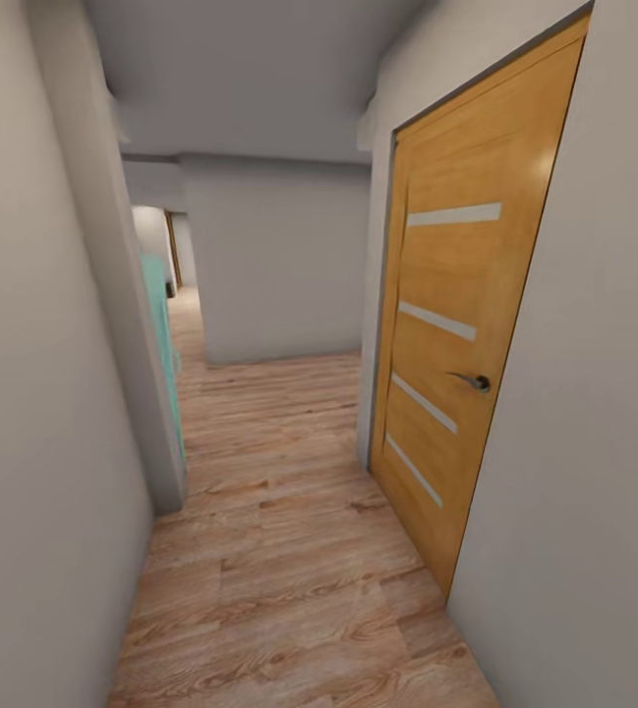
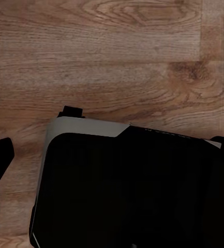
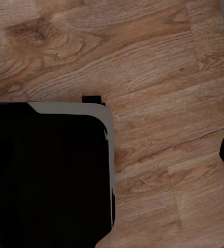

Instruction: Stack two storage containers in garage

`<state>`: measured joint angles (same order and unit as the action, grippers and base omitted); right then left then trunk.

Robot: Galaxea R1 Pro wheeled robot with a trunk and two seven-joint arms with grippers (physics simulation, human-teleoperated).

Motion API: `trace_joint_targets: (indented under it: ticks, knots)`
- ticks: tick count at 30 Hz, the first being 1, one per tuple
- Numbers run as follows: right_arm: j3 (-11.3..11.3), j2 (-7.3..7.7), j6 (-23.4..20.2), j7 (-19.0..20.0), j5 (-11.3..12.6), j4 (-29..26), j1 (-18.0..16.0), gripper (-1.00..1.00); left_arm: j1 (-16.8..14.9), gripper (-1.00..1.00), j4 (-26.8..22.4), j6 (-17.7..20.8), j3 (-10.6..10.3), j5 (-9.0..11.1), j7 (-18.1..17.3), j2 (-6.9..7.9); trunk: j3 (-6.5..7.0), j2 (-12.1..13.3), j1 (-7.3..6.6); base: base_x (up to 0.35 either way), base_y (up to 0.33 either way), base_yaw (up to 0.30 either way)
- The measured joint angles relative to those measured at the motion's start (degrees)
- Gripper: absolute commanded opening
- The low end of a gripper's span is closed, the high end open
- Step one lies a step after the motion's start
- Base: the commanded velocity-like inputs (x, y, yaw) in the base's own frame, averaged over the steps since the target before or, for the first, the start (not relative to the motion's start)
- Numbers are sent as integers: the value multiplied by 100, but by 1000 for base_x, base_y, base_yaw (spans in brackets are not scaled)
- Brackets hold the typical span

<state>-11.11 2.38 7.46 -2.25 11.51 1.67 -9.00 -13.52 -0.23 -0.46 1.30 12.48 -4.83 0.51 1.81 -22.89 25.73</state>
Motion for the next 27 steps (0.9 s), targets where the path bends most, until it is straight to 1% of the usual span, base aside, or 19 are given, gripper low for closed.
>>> trace_joint_targets:
  ticks: [27]
  knots:
    - [0,3,4,26,0,0,0,100,0,100,0,-2,0,-3,0,9,0,0,0,324,0,0]
